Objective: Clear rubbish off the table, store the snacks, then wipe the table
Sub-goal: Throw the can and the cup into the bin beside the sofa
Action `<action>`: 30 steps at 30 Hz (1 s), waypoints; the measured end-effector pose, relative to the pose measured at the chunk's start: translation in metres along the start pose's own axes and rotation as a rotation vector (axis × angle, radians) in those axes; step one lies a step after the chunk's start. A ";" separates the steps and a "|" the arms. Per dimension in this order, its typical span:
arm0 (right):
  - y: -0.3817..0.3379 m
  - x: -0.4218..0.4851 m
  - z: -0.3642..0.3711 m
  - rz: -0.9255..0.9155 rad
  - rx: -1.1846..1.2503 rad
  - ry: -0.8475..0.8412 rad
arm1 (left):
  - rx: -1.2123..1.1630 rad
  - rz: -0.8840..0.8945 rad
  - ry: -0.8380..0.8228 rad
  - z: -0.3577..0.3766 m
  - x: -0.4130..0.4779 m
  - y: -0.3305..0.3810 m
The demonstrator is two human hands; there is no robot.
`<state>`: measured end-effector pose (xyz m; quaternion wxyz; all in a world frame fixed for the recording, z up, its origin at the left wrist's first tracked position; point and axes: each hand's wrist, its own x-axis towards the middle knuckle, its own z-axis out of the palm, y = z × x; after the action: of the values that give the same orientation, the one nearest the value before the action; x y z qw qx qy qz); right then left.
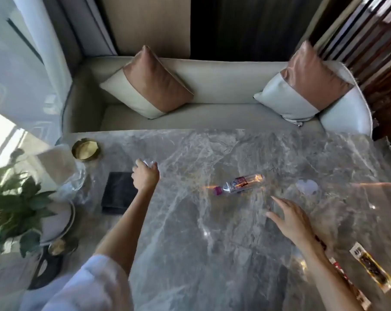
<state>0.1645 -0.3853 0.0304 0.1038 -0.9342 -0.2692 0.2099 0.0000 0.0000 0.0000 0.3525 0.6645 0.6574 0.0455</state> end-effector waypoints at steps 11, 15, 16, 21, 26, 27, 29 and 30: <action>-0.044 0.021 0.041 0.027 -0.088 -0.029 | 0.030 -0.187 0.028 0.060 0.065 -0.006; -0.128 0.062 0.070 -0.192 0.030 -0.014 | 0.041 -0.170 0.042 0.063 0.071 -0.009; -0.153 0.076 0.079 -0.233 0.102 -0.015 | 0.035 -0.161 0.027 0.063 0.072 -0.010; -0.261 0.128 0.112 -0.125 0.580 -0.266 | -0.024 -0.046 -0.114 0.051 0.058 -0.012; -0.276 0.113 0.102 0.074 0.944 -0.439 | -0.292 0.118 -0.205 0.042 -0.008 -0.011; -0.262 0.101 0.093 0.104 0.991 -0.441 | -0.320 0.134 -0.238 0.045 -0.027 -0.010; -0.217 0.070 0.076 0.167 1.063 -0.441 | -0.333 0.162 -0.325 0.057 -0.069 -0.009; -0.190 0.052 0.068 0.214 1.098 -0.441 | -0.326 0.179 -0.376 0.067 -0.093 -0.008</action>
<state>0.0868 -0.1932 0.0110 0.4910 -0.7003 -0.0409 0.5166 0.0162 -0.1120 -0.0166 0.5655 0.6511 0.5030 0.0574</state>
